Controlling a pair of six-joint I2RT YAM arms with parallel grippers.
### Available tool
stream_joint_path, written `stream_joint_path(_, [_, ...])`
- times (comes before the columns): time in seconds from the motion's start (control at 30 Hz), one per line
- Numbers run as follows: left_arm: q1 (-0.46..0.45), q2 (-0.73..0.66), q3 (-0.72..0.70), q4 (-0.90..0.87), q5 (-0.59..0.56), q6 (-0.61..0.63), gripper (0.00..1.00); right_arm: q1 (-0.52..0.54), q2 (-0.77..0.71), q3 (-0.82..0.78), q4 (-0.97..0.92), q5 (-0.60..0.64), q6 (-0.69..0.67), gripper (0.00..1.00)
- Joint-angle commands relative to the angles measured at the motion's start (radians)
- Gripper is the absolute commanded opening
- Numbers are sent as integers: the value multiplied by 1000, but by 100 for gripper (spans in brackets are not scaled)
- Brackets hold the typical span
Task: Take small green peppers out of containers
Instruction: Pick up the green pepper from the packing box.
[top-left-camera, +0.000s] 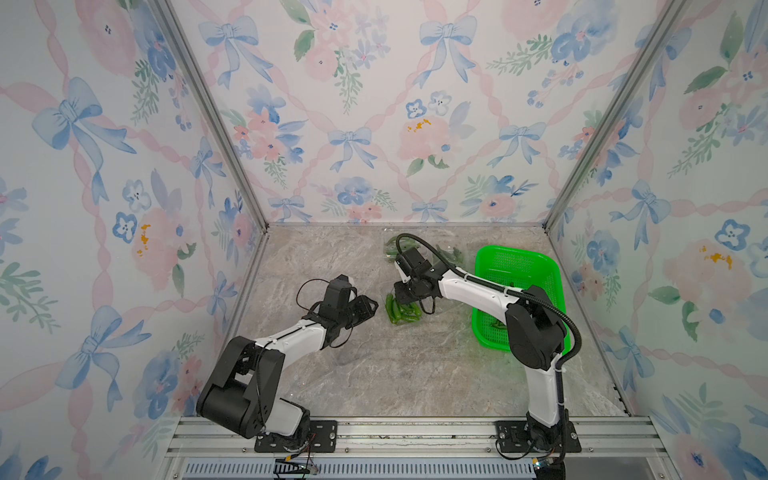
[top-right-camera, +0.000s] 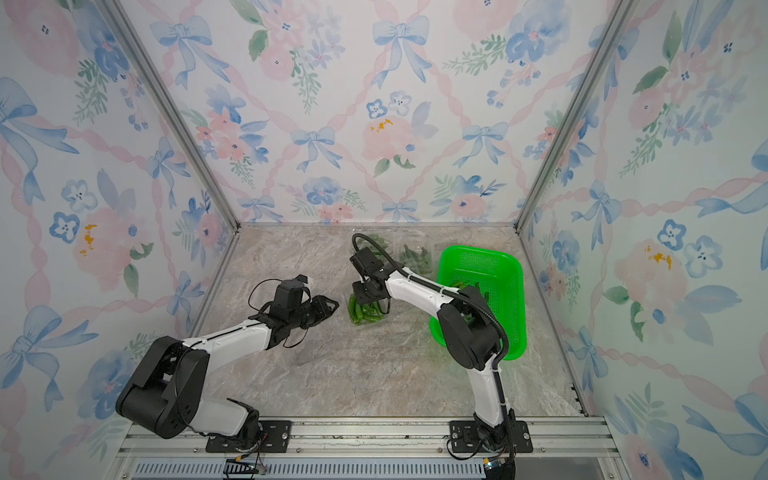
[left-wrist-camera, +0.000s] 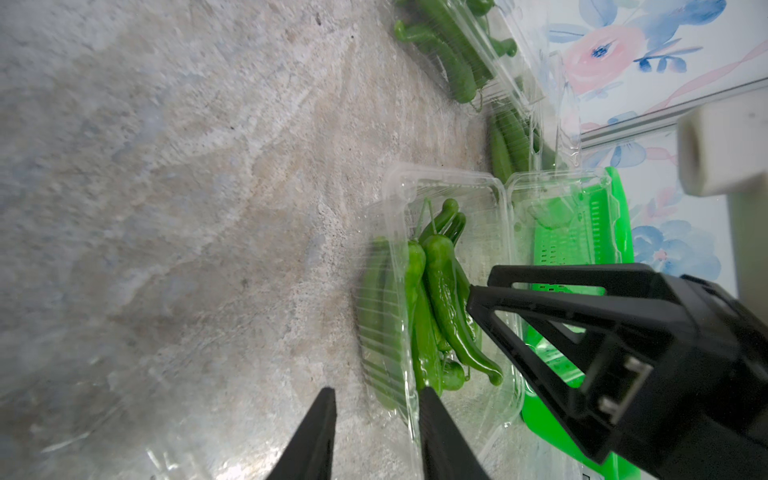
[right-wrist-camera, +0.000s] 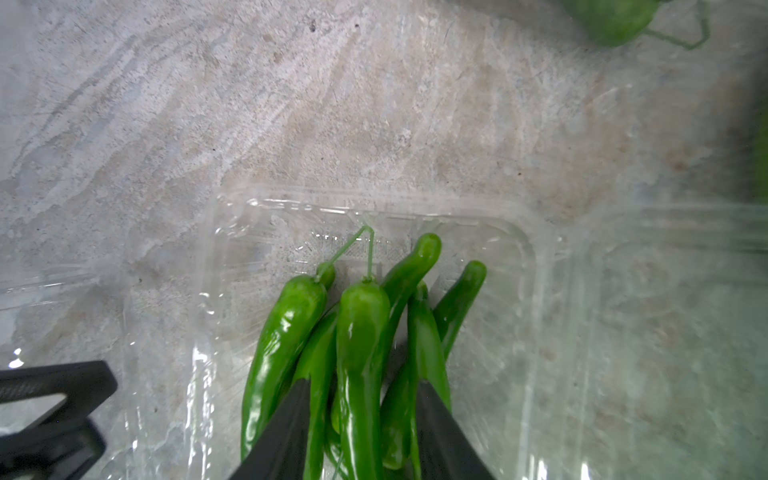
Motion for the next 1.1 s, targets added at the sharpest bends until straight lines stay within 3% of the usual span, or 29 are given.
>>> stream_joint_path(0.0, [11, -25, -18, -5, 10, 31, 37, 7, 36, 32, -19, 2, 1, 42])
stream_joint_path(0.7, [40, -37, -39, -3, 25, 45, 37, 27, 78, 19, -4, -8, 19, 33])
stream_joint_path(1.07, [50, -52, -40, -3, 32, 43, 37, 25, 54, 31, -28, -11, 15, 15])
